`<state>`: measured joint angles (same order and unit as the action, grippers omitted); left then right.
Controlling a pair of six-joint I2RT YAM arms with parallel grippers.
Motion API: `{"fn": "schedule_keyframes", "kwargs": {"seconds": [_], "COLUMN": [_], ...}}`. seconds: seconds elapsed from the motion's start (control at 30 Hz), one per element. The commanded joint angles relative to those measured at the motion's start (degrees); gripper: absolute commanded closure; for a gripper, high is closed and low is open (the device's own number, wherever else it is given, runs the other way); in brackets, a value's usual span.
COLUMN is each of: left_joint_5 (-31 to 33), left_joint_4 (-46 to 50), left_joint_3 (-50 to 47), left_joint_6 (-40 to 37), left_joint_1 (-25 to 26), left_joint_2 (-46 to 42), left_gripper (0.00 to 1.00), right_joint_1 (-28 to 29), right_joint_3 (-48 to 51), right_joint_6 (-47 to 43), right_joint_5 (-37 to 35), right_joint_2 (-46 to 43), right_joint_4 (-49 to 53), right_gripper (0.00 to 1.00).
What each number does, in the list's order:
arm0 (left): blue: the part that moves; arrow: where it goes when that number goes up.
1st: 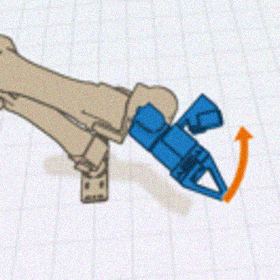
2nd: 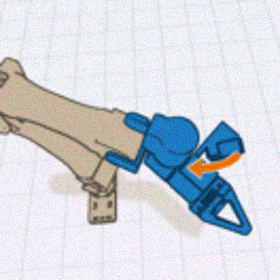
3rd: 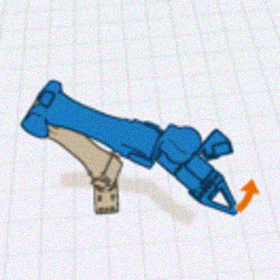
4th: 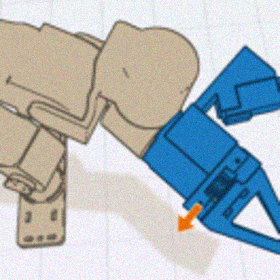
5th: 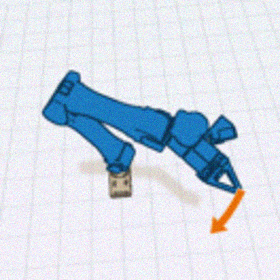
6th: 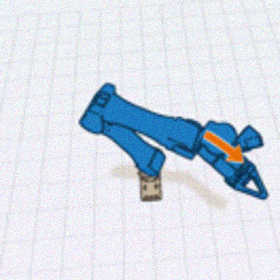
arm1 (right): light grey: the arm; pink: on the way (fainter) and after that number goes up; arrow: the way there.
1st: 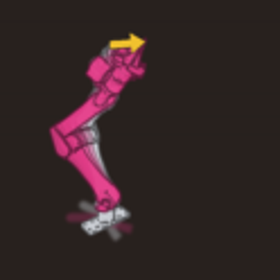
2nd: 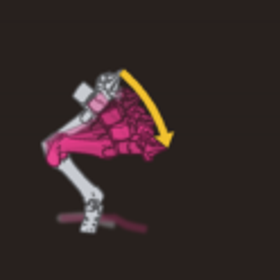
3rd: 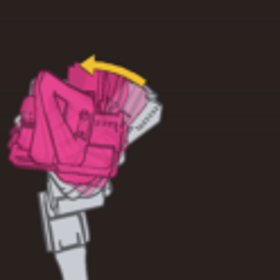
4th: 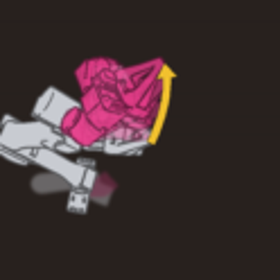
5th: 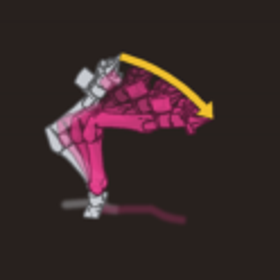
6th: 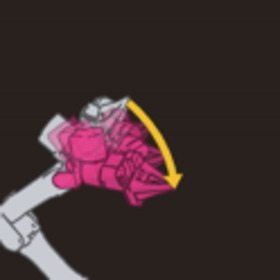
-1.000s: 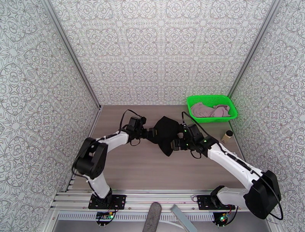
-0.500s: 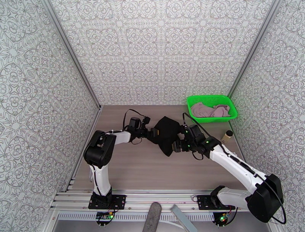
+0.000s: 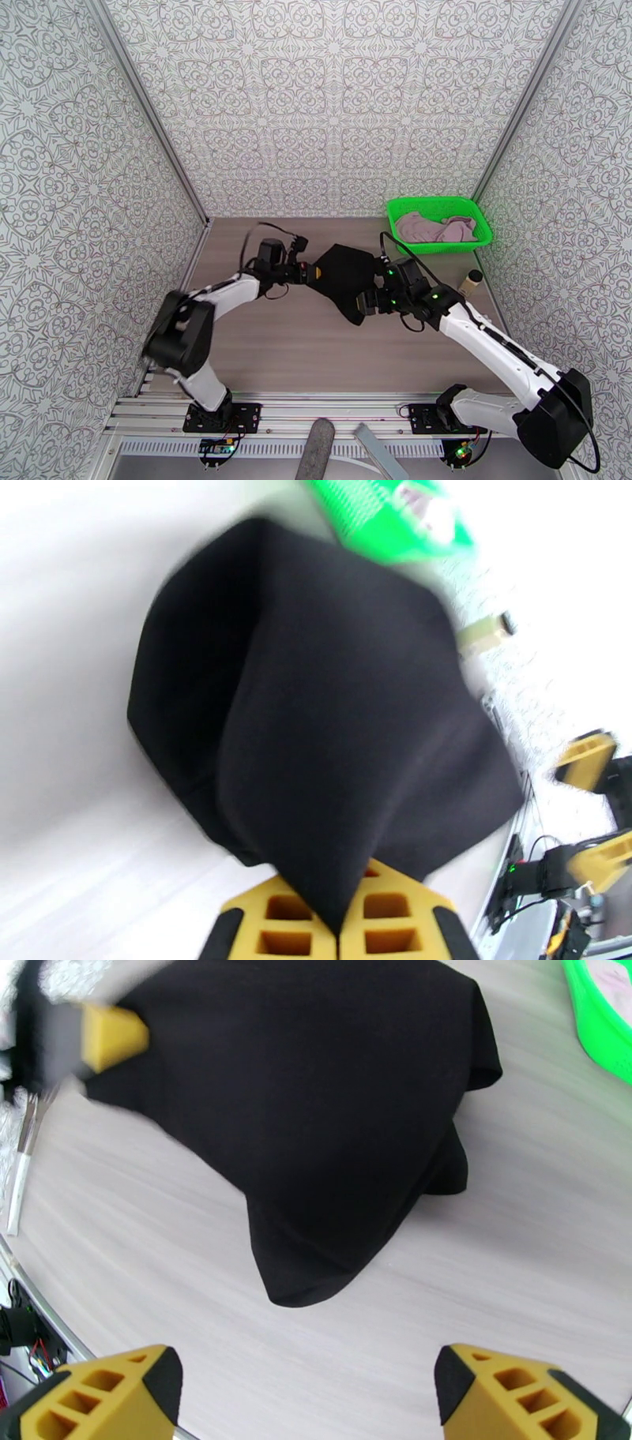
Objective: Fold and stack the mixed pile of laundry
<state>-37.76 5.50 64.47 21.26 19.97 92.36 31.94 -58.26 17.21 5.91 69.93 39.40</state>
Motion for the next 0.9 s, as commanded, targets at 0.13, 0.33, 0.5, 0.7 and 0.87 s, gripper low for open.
{"fn": "schedule_keyframes", "kwargs": {"seconds": [0.13, 0.33, 0.5, 0.7, 0.87], "left_joint_5": [17.76, 22.82, 22.99, 22.32, 21.35], "left_joint_4": [35.63, 44.63, 46.35, 42.91, 38.75], "left_joint_3": [20.26, 24.8, 26.93, 30.07, 30.71], "left_joint_6": [-9.48, -4.53, 3.68, 15.08, 26.15], "left_joint_1": [4.65, 6.58, 5.89, 6.65, 6.06], "left_joint_2": [-7.59, -9.75, -10.29, -10.56, -10.76], "left_gripper": [1.0, 1.0, 1.0, 1.0, 1.0], "right_joint_1": [-0.3, -0.44, 0.15, 5.21, 13.62], "right_joint_3": [-14.61, -22.5, -19.21, -8.18, 1.22], "right_joint_6": [-4.97, -3.85, -7.81, -9.48, -2.63], "right_joint_5": [4.2, 8.71, 17.28, 14.4, 1.21], "right_joint_2": [8.22, 15.59, 14.3, 6.39, 0.53], "right_joint_4": [0.55, -1.02, -6.61, -11.13, -14.79], "right_gripper": [0.04, 0.01, 0.01, 0.01, 0.01]}}
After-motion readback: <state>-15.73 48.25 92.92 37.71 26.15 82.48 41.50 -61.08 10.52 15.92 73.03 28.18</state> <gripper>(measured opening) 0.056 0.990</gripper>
